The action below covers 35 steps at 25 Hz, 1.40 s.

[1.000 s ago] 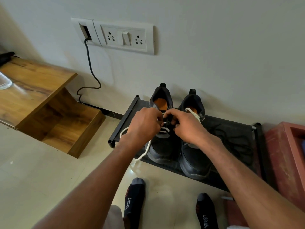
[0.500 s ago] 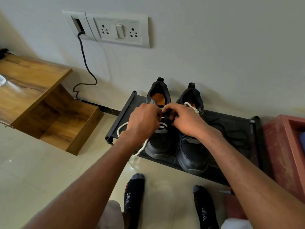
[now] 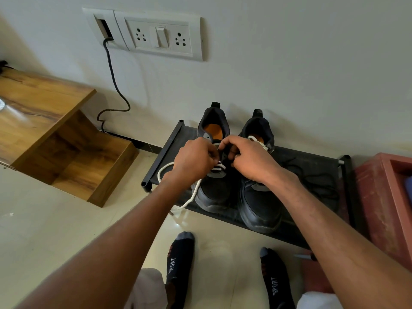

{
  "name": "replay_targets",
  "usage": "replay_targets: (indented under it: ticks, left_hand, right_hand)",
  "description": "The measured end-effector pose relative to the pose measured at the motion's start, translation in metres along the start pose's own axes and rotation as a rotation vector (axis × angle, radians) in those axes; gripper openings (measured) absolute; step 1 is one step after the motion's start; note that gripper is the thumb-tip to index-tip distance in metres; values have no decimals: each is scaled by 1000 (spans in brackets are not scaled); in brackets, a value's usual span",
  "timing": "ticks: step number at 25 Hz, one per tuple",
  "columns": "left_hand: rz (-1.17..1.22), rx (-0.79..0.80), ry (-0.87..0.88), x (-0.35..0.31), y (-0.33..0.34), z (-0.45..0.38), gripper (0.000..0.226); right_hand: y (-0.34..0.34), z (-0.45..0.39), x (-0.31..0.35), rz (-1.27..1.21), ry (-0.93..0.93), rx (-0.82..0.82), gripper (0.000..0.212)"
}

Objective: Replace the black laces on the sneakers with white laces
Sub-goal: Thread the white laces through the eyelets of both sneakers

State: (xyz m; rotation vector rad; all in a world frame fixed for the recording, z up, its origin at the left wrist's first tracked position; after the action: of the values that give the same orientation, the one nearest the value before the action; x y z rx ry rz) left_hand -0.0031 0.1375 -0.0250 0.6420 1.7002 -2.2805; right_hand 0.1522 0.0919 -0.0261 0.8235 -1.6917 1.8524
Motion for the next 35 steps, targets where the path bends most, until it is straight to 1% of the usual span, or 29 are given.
replay_targets:
  ticks: [3, 6, 10, 13, 17, 19, 21, 23, 24, 29, 32, 35]
  left_hand:
    - [89, 40, -69, 6, 3, -4, 17]
    - [72, 87, -57, 4, 6, -5, 16]
    - [87, 101, -46, 0, 5, -7, 14]
    - [-44, 37, -13, -3, 2, -3, 9]
    - [-207, -95, 35, -5, -2, 2, 17]
    - [-215, -62, 52, -5, -1, 0, 14]
    - [-164, 31, 67, -4, 1, -5, 8]
    - [-174, 79, 105, -2, 3, -6, 13]
    - [-191, 78, 126, -2, 3, -6, 15]
    - [-273, -41, 201, -2, 2, -3, 13]
    - [-220, -59, 168, -6, 4, 0, 8]
    - [-184, -71, 133, -6, 10, 2, 10]
  right_hand:
    - [1, -2, 1, -10, 4, 3, 56]
    - [3, -1, 4, 20, -1, 4, 56]
    - [5, -1, 5, 50, 0, 1, 57]
    - [3, -1, 4, 19, -6, 7, 63]
    - [2, 0, 3, 22, -17, 7, 64]
    - [2, 0, 3, 26, -17, 5, 61]
    - [2, 0, 4, 22, -16, 10, 61]
    - [2, 1, 4, 13, -15, 15, 62]
    - [2, 1, 4, 11, -14, 16, 63]
    - [1, 2, 5, 2, -15, 25, 66]
    - [1, 2, 5, -3, -7, 7, 65]
    - [1, 2, 6, 4, -11, -9, 65]
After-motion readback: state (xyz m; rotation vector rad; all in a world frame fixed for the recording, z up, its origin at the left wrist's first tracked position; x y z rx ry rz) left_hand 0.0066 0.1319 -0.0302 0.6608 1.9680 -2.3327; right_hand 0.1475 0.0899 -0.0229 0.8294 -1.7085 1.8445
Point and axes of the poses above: each hand's wrist, its own z-axis away from the middle knuckle, its own y-axis out of the palm, x = y × z, the point moved 3 cm from there along -z, towards the middle knuckle, and after that the axes turned 10 degrees about -y, right-handed, at the moved point
